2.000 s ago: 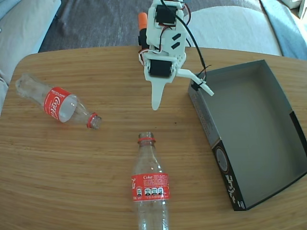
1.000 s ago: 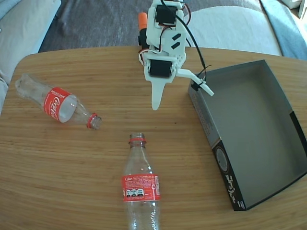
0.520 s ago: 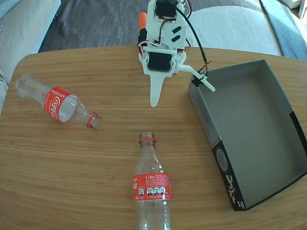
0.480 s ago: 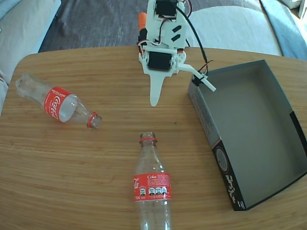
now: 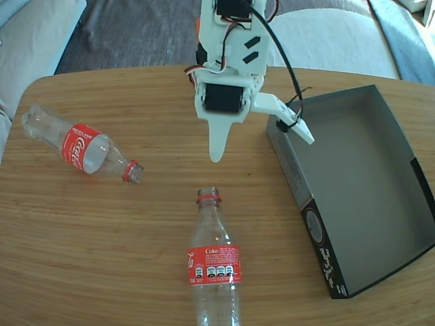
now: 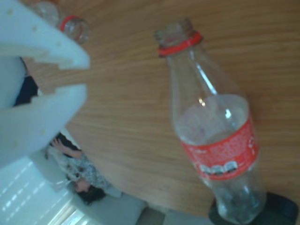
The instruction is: Grasp the bottles and put them in the box.
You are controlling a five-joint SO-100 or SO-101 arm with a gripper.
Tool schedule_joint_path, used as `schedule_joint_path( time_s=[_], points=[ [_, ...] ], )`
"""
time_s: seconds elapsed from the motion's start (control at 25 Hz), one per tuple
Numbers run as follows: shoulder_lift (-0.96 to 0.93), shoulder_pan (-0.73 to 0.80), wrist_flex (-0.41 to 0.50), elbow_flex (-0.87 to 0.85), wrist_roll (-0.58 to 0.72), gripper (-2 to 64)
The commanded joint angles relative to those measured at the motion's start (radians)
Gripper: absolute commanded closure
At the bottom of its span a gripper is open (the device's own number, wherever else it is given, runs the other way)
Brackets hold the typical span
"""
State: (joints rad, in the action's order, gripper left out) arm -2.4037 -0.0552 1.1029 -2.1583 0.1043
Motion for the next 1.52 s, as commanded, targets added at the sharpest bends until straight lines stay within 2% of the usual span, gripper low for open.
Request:
schedule_joint_path(
  time_s=[0.0, 0.36, 0.52, 0.6, 1.04, 1.2, 1.36, 1.4, 1.48],
  points=[
    [0.08, 0.009, 0.0, 0.112, 0.054, 61.8],
    [0.23, 0.035, 0.009, 0.259, 0.678, 61.8],
    [0.301, 0.064, 0.089, 0.334, 0.959, 61.8],
    [0.33, 0.071, 0.123, 0.36, 1.049, 61.8],
    [0.569, 0.074, 0.147, 0.6, 1.312, 61.8],
    [0.572, 0.074, 0.147, 0.531, 1.384, 61.8],
    [0.571, 0.074, 0.146, 0.436, 1.401, 61.1],
    [0.571, 0.074, 0.146, 0.422, 1.401, 58.4],
    [0.571, 0.063, 0.146, 0.402, 1.401, 48.4]
  ],
)
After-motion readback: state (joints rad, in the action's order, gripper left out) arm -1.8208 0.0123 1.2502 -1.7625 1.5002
